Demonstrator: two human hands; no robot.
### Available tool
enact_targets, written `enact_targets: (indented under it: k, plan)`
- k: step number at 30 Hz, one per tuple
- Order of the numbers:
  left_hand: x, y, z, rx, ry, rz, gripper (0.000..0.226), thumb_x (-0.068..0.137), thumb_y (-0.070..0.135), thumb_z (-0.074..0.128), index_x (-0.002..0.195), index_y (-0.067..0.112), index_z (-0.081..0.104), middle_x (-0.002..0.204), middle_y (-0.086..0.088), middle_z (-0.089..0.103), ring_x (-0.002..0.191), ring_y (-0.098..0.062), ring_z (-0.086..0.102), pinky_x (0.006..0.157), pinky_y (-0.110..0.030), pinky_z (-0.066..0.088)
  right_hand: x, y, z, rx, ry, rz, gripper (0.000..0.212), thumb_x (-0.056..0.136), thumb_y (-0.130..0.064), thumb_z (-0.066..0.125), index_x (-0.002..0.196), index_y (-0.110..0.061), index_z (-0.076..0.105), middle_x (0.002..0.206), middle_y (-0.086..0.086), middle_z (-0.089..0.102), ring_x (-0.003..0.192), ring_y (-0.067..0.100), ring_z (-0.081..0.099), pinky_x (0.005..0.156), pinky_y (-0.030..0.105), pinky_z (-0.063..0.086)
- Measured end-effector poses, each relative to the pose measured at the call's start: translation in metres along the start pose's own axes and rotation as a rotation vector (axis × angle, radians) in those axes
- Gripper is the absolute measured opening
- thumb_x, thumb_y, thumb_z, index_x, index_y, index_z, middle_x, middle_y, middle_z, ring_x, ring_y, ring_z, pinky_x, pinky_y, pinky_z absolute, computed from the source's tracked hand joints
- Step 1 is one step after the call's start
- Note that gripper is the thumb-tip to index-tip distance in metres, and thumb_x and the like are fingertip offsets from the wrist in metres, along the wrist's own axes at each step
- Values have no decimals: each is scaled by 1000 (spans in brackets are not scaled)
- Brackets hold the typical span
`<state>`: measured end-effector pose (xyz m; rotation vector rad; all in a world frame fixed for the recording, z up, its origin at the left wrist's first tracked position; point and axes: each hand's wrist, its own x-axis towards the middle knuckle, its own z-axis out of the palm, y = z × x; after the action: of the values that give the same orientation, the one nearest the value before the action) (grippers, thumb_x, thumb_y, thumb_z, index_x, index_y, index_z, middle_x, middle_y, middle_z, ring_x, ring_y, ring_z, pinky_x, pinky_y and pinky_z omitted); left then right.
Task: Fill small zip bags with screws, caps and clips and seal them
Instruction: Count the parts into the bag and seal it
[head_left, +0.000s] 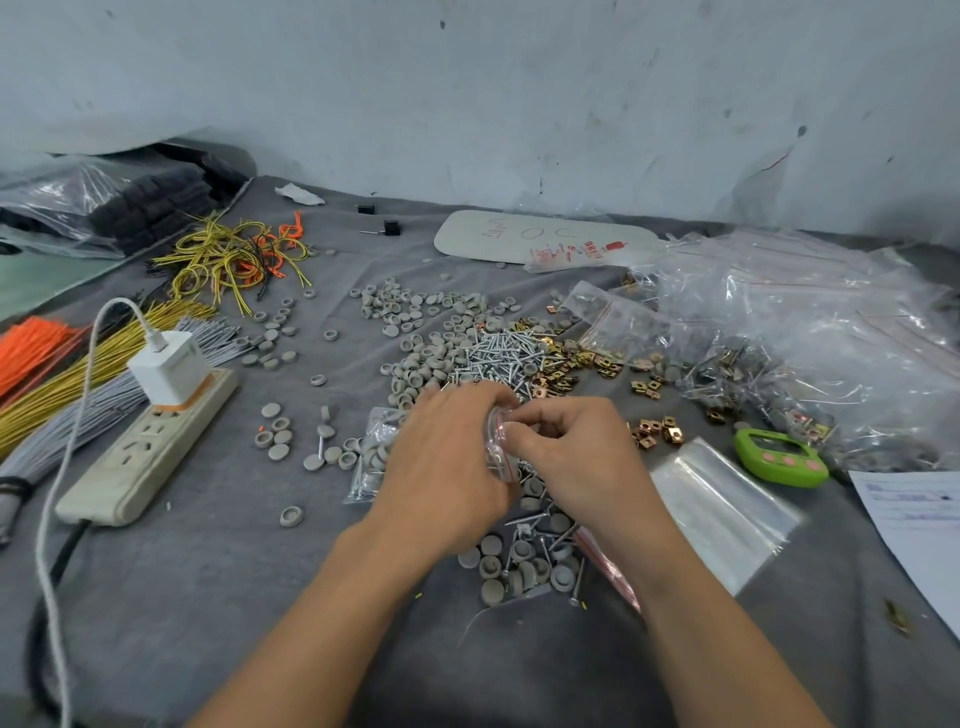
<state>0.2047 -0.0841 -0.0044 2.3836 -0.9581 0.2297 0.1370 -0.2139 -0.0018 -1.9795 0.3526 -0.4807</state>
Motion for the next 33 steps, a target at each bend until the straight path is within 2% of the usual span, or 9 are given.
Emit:
enact_targets:
  k: [4, 7, 10, 12, 16, 18, 23, 28, 33]
  plan:
    - [0, -2, -5, -82, -4, -60, 58, 71, 27, 79, 119, 41, 51, 104, 20, 56, 101, -6, 50, 94, -34, 46, -1, 0, -2, 30, 114, 52, 12, 89, -38, 72, 83, -38, 81, 62, -4, 70, 51, 4, 51, 55, 31, 42]
    - [0, -8, -11, -198, 2, -146, 56, 71, 29, 77, 115, 49, 49, 109, 19, 63, 98, -9, 60, 80, -29, 46, 3, 6, -17, -247, 308, 94, 11, 89, -31, 72, 85, -34, 82, 64, -21, 70, 59, -1, 62, 58, 25, 47]
    - [1, -8, -18, -295, 26, -173, 55, 67, 37, 74, 116, 48, 51, 108, 21, 65, 93, -5, 63, 77, -26, 45, 3, 5, -9, -535, 135, 41, 11, 90, -30, 72, 94, -34, 81, 92, -11, 73, 87, 14, 67, 81, 34, 53]
    - [2, -8, -22, -318, 8, -179, 59, 62, 39, 70, 117, 48, 50, 109, 23, 64, 88, -3, 63, 74, -24, 44, 3, 4, 3, -737, 11, 20, 12, 92, -38, 68, 100, -36, 78, 102, -4, 62, 102, 23, 59, 92, 40, 47]
    - [1, -12, -23, -270, -67, -163, 72, 64, 17, 79, 113, 55, 42, 110, 24, 62, 72, 5, 63, 54, -9, 41, 0, 2, 8, -844, -12, -26, 5, 92, -40, 66, 87, -39, 68, 94, -9, 43, 105, 21, 50, 96, 43, 35]
    - [0, -15, -23, -259, -71, -175, 77, 65, 11, 81, 112, 57, 40, 108, 23, 61, 77, 14, 60, 57, -4, 42, -1, 2, 5, -864, -23, -40, 16, 90, -36, 69, 77, -38, 60, 89, -11, 40, 102, 19, 49, 93, 41, 35]
    - [-1, -18, -26, -245, -62, -221, 74, 67, 22, 82, 109, 63, 37, 107, 28, 61, 70, 7, 59, 50, -8, 36, -3, 1, -3, -676, 88, 3, 9, 90, -25, 74, 83, -30, 75, 91, -7, 59, 95, 20, 57, 96, 43, 46]
    - [0, -20, -24, -239, -57, -225, 72, 68, 23, 81, 111, 61, 37, 109, 20, 64, 73, -3, 58, 59, -20, 40, -2, 2, -18, -356, 168, 6, 21, 93, -23, 72, 74, -31, 68, 65, -13, 66, 62, 3, 62, 56, 26, 46]
    - [-4, -17, -15, -182, -54, -195, 68, 68, 30, 82, 115, 55, 40, 105, 16, 62, 96, -12, 59, 76, -35, 53, -10, -12, -7, -265, 60, -147, 20, 83, -16, 77, 72, -31, 71, 66, -19, 68, 60, 2, 63, 54, 13, 43]
